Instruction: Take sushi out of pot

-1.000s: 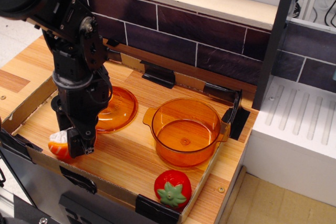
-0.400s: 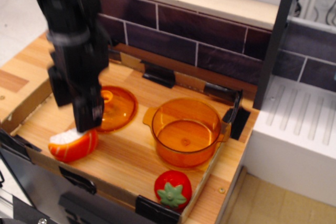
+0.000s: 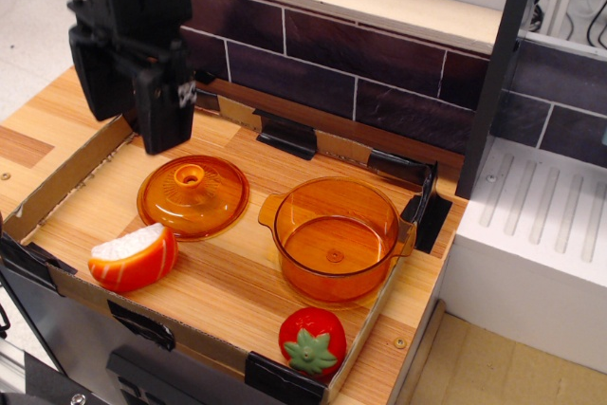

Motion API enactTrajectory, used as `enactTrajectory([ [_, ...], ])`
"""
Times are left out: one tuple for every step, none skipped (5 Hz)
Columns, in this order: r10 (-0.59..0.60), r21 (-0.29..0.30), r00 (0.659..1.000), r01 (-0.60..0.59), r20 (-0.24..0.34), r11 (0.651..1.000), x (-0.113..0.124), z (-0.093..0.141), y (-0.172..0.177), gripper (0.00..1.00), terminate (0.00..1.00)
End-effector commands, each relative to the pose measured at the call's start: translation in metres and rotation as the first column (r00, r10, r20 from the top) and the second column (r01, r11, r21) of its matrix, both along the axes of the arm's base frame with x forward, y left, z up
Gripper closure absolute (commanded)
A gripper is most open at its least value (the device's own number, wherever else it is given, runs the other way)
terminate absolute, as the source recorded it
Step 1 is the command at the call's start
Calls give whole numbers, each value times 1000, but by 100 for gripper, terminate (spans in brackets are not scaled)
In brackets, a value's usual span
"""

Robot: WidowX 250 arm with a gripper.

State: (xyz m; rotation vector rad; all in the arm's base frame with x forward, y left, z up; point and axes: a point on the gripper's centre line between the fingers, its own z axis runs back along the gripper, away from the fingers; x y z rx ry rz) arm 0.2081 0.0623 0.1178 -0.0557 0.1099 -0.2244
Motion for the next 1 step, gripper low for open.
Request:
enactTrajectory([
  [-2, 8, 1000, 2, 31, 1000, 6, 13, 14, 0, 100],
])
